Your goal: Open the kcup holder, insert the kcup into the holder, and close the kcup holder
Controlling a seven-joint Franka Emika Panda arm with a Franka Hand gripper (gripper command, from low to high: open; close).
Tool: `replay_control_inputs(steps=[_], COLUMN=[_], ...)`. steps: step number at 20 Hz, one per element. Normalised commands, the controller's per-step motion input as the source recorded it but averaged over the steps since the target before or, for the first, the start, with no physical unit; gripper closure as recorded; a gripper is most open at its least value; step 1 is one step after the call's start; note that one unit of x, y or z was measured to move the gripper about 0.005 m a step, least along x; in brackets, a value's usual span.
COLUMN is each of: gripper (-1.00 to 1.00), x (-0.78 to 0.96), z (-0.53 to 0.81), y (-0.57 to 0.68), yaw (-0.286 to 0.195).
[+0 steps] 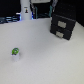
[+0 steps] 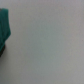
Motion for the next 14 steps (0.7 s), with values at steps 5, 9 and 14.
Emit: replay_control_inputs(steps=[5,9,14], gripper=[-1.00,-1.00,-1.00], x=[-0.42,-0.46,-0.29], z=[0.14,0.05,0.01], y=[0.46,0.54,0.35], yaw=[-0.178,-0.180,-0.106])
